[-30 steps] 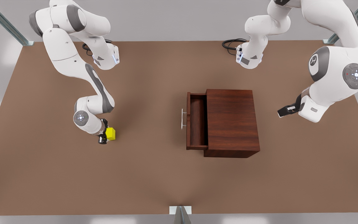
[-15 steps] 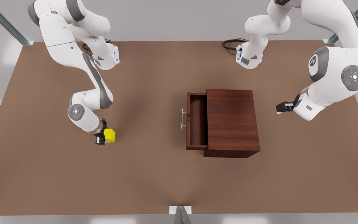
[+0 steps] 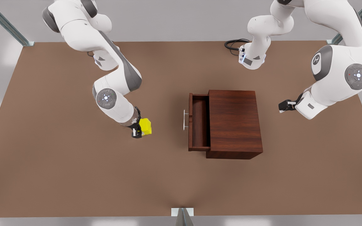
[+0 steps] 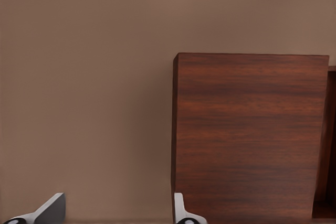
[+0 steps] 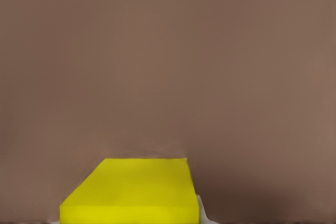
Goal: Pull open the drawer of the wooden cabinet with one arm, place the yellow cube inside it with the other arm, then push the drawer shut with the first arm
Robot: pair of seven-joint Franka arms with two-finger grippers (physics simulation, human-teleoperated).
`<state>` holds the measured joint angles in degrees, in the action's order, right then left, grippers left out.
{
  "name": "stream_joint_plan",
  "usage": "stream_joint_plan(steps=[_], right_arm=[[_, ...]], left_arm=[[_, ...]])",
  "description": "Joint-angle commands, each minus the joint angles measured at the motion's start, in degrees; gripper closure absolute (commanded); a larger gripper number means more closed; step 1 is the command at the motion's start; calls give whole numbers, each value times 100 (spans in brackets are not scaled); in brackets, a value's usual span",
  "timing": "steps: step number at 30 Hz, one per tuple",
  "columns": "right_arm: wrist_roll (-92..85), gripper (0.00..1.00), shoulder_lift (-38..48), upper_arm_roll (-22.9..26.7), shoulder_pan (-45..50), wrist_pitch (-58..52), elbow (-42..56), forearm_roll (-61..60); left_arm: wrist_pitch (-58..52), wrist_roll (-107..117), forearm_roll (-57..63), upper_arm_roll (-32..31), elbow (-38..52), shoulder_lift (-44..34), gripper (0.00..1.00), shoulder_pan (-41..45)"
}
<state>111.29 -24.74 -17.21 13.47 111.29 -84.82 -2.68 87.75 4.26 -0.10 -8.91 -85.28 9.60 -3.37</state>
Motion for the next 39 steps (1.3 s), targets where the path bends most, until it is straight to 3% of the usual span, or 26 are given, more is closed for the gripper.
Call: stream_joint_plan(steps=[1,9,16,28,29,30,33,35,36,37,38,39], right_arm=[[2116,33,-171,-2,226,-1021,378,-31],[3725,34,-1313,25,1466,-1197,2188,-31],[3953,34,-2236,95,2107,-1180,3243,-22],[3936,35,-2720,218,2529,-547,3630,13],[3901,14,-2729,218,2529,-547,3639,13],[3901,0,-2720,262,2529,-555,3639,13],[3892,0,-2694,315,2512,-573,3639,22],[3865,0,-2483,394,2178,-748,3639,30],[3857,0,-2342,394,1801,-985,3639,30],[3647,0,-2210,394,1361,-1302,3639,92],[3076,0,-2070,385,887,-1653,3630,127],[2311,0,-1938,376,403,-2023,3622,127]], left_arm=[[14,-259,1,-5,29,25,0,3],[14,-250,10,4,3,25,0,3],[23,-250,36,-5,20,25,0,3],[32,-250,45,-5,20,25,0,3],[32,-242,45,-5,20,25,0,3],[32,-242,45,-5,12,25,0,3],[40,-171,89,-14,38,34,0,178],[32,1013,-43,-23,91,34,0,696],[5,2418,-262,-75,309,16,13,1109],[-39,4263,-403,-128,460,34,88,1663],[-21,5925,-403,-128,460,42,100,2287],[93,7542,-324,-128,556,226,100,2753]])
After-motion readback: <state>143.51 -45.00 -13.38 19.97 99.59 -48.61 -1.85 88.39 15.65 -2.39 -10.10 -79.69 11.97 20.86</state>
